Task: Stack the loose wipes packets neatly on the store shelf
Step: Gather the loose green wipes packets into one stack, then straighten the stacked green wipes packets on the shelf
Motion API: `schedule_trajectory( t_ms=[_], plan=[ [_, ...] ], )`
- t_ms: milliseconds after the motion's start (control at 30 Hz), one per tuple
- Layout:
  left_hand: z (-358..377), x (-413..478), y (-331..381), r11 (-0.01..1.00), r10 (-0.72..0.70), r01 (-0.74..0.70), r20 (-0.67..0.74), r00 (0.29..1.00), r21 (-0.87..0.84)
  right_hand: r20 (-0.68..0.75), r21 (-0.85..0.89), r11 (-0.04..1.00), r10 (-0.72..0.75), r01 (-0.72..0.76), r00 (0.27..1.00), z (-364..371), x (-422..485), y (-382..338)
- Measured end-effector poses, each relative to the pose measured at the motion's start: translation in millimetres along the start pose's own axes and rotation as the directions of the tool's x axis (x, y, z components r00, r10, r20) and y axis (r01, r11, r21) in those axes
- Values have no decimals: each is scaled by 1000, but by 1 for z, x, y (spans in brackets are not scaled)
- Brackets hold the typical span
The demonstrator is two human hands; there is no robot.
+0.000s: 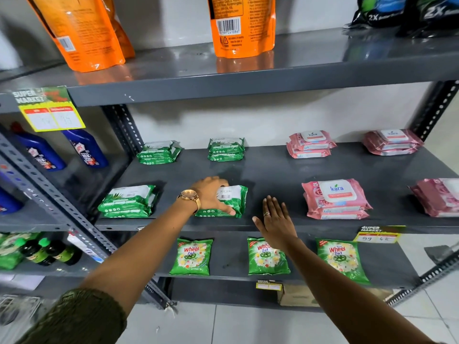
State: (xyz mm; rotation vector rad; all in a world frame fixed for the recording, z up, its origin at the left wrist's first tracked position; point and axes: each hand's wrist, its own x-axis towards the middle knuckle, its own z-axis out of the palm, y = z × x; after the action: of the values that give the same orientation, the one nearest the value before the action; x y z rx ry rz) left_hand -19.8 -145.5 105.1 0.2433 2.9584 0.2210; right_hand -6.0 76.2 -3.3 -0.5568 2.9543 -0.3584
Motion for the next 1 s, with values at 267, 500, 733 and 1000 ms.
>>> schedule_trajectory(
  t_ms=[267, 500, 733, 1000],
  plan=[
    [38, -21, 5, 963, -147, 72, -280, 949, -259, -446, 288, 938, -46, 192, 894, -86, -26, 17],
    [69, -18, 24, 990, -133, 107, -360, 923, -93, -204, -40, 959, 266, -279, 942, -110, -41, 99],
    [79, -14, 23, 990, -142, 135, -400, 906, -47, -286, -28, 924, 359, -382, 888, -87, -37, 92],
    [86, -13, 22, 989, -144, 146, -431, 891, -27, -335, -5, 924, 359, -383, 871, -74, -36, 95]
  ],
)
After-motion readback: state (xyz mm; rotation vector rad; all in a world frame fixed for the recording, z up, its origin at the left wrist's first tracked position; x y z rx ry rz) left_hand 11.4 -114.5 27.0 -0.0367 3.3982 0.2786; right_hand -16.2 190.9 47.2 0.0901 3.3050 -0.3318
